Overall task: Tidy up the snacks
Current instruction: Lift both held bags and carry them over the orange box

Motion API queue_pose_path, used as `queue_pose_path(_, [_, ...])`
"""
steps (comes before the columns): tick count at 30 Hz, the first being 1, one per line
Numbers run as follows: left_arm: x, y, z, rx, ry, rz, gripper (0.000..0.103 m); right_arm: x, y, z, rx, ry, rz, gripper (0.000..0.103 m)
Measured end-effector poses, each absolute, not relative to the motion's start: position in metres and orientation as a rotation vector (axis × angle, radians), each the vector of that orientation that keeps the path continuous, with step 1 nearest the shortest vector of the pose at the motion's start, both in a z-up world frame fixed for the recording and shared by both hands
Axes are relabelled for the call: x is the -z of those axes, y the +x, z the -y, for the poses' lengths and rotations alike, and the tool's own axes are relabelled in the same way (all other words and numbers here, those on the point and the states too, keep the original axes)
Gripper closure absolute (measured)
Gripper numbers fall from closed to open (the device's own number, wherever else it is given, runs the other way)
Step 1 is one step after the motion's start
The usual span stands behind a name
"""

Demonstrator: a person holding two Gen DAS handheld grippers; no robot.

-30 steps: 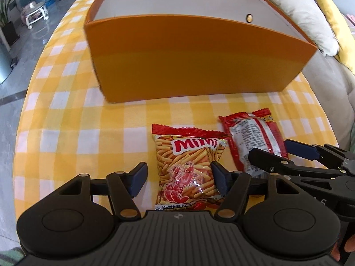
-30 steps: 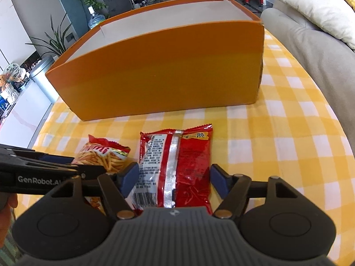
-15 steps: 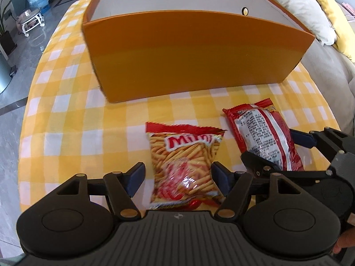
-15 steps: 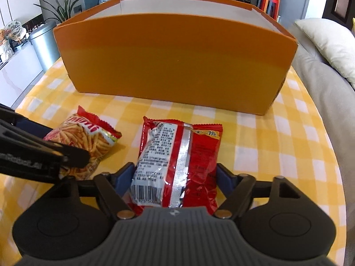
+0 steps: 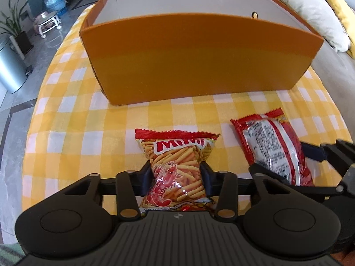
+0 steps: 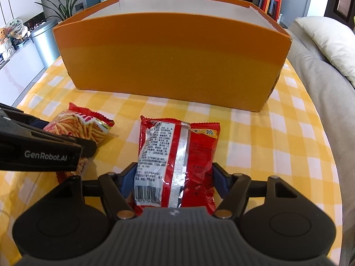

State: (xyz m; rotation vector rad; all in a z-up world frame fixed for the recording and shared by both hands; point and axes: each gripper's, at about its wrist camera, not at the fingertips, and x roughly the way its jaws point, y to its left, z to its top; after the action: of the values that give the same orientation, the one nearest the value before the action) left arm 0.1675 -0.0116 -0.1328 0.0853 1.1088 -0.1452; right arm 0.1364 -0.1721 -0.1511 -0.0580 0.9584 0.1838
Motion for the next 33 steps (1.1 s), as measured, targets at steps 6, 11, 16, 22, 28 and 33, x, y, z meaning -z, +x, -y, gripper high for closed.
queue_pose_path(6, [0.119, 0.158, 0.011, 0.135, 0.048, -1.095, 0.058, 0.142, 0.128, 0.18, -0.177, -0.029, -0.973, 0.037])
queue_pose_path(11, [0.1, 0.146, 0.012, 0.148, 0.02, -1.062, 0.058, 0.128, 0.119, 0.187, -0.171, -0.022, -0.96, 0.037])
queue_pose_path(16, [0.079, 0.137, 0.015, 0.166, 0.004, -1.022, 0.058, 0.116, 0.107, 0.192, -0.16, -0.012, -0.961, 0.036])
queue_pose_path(22, [0.054, 0.132, 0.014, 0.17, -0.003, -0.961, 0.058, 0.094, 0.092, 0.202, -0.137, 0.012, -0.922, 0.036])
queue_pose_path(28, [0.021, 0.133, 0.012, 0.18, -0.002, -0.876, 0.058, 0.058, 0.079, 0.21, -0.11, 0.011, -0.811, 0.036])
queue_pose_path(33, [-0.003, 0.143, 0.016, 0.194, 0.034, -0.809, 0.058, 0.025, 0.076, 0.216, -0.096, -0.003, -0.714, 0.036])
